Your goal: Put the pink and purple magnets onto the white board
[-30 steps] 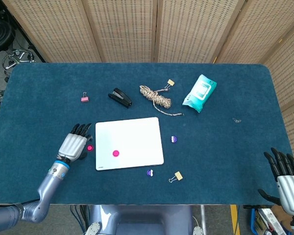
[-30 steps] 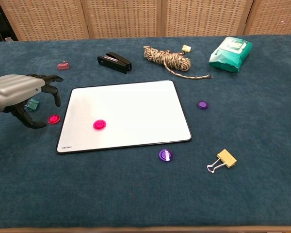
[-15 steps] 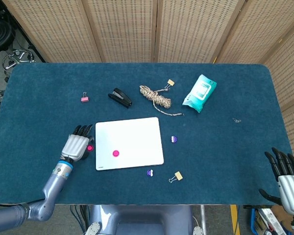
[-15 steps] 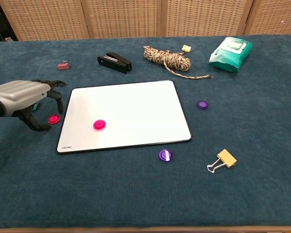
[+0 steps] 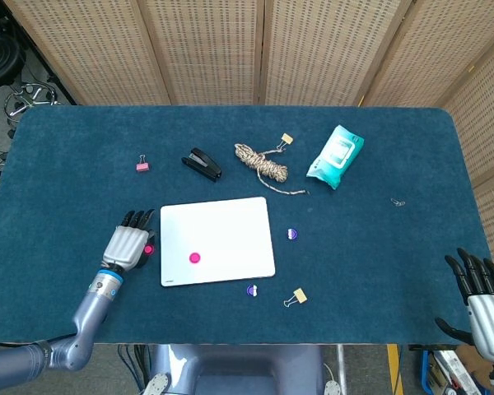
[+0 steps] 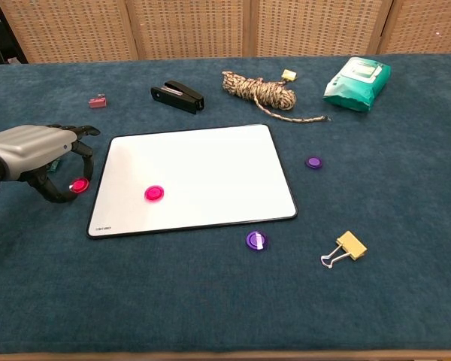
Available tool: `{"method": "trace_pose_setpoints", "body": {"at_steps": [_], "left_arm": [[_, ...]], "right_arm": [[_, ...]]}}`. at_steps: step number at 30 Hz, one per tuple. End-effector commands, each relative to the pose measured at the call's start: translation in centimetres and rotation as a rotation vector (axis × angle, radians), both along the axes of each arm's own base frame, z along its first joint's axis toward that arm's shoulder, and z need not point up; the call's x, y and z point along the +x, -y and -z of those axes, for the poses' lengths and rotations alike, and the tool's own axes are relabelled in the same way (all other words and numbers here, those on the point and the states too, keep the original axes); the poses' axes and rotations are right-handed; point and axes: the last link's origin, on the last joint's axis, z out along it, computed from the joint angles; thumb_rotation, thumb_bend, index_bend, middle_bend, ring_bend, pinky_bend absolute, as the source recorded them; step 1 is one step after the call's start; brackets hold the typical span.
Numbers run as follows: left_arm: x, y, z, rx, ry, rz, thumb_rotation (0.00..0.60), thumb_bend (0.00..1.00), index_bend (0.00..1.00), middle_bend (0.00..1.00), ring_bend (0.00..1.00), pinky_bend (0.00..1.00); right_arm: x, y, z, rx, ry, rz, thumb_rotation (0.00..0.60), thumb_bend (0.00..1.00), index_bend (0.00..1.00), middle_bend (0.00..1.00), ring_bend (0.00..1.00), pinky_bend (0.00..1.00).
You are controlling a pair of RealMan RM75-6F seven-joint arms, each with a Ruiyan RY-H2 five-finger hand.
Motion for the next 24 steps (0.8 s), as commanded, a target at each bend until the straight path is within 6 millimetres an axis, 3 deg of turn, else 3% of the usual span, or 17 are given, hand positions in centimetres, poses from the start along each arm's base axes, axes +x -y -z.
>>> {"method": "trace_pose_setpoints", "body": {"at_steps": [1,10,24], "left_arm": [[0.3,-0.1,-0.4,0.004,0.018,0.001,0.6,0.35,0.57,0.0,0.0,0.0],[2.8,0.7,-1.8,-0.016,0.084,0.06,0.6,0.35,0.57,0.0,0.0,0.0],[4.1,2.1,1.5,-0.085,0.061,0.086,0.6,0.35,0.57,0.0,0.0,0.0]], "right_arm": [[0.0,0.0,0.0,0.001,0.0,0.001,0.6,0.0,0.0,0.0,0.0,0.0],[0.0,0.0,-0.1,0.0,0.004,0.003,0.6,0.0,0.0,0.0,0.0,0.0],[-0.1,0.0,-0.3,-0.002,0.006,0.007,0.6,0.0,0.0,0.0,0.0,0.0]]}}
